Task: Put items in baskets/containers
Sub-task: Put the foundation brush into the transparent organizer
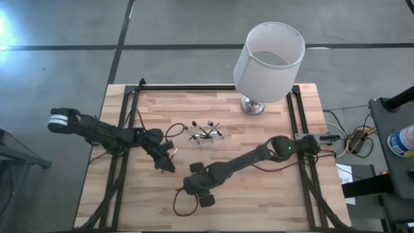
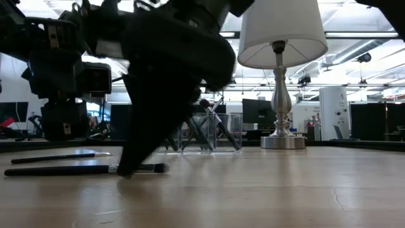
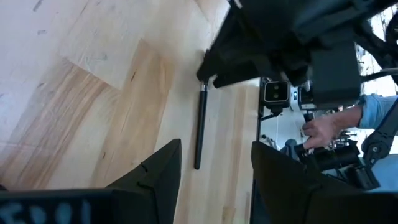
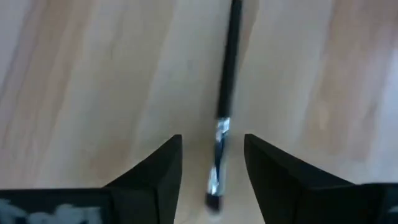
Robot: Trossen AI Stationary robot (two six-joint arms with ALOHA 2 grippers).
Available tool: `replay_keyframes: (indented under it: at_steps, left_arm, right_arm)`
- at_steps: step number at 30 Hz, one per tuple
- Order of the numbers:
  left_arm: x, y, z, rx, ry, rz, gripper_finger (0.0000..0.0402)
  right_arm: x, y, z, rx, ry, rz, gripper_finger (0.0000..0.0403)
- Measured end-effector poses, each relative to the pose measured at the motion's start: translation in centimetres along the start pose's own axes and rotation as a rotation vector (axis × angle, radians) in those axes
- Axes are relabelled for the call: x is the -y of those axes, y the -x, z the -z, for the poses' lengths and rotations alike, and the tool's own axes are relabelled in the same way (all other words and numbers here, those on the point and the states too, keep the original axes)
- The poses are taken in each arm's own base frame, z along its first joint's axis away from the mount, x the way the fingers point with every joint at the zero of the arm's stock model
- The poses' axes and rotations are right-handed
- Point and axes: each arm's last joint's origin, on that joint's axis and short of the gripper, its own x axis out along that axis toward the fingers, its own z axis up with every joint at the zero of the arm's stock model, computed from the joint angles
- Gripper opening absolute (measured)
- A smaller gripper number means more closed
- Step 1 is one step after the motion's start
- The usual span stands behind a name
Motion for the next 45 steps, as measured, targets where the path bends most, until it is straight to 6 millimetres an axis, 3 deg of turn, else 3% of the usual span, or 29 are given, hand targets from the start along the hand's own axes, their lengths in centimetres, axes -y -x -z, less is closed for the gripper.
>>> replay_keyframes:
  at_steps: [5, 15, 20, 25, 45]
  left_arm:
    - [-0.1, -0.4, 0.2, -0.014, 0.003, -0.010, 0.0188]
    - [1.8, -3.5, 0.5, -0.089, -0.086, -0.014, 0.0188]
    - [2.1, -4.1, -0.2, -0.089, -0.133, -0.015, 0.0188]
    - [2.5, -4.4, -0.5, -0.094, -0.208, 0.002, 0.0188]
    - [1.1, -7.2, -1.6, -0.165, -0.168, -0.036, 0.0188]
  right_arm:
    - [0.0, -0.8, 0.8, -0.004, -0.099, 0.008, 0.0134]
    - [0.3, -2.0, 2.1, -0.013, -0.162, 0.033, 0.0018]
    - [0.3, -2.2, 2.3, -0.013, -0.122, 0.058, 0.0016]
    - [0.3, -1.5, 1.3, 0.010, -0.057, 0.101, 0.0014]
    - [0.6, -0.6, -0.1, 0.073, -0.020, 0.180, 0.0006]
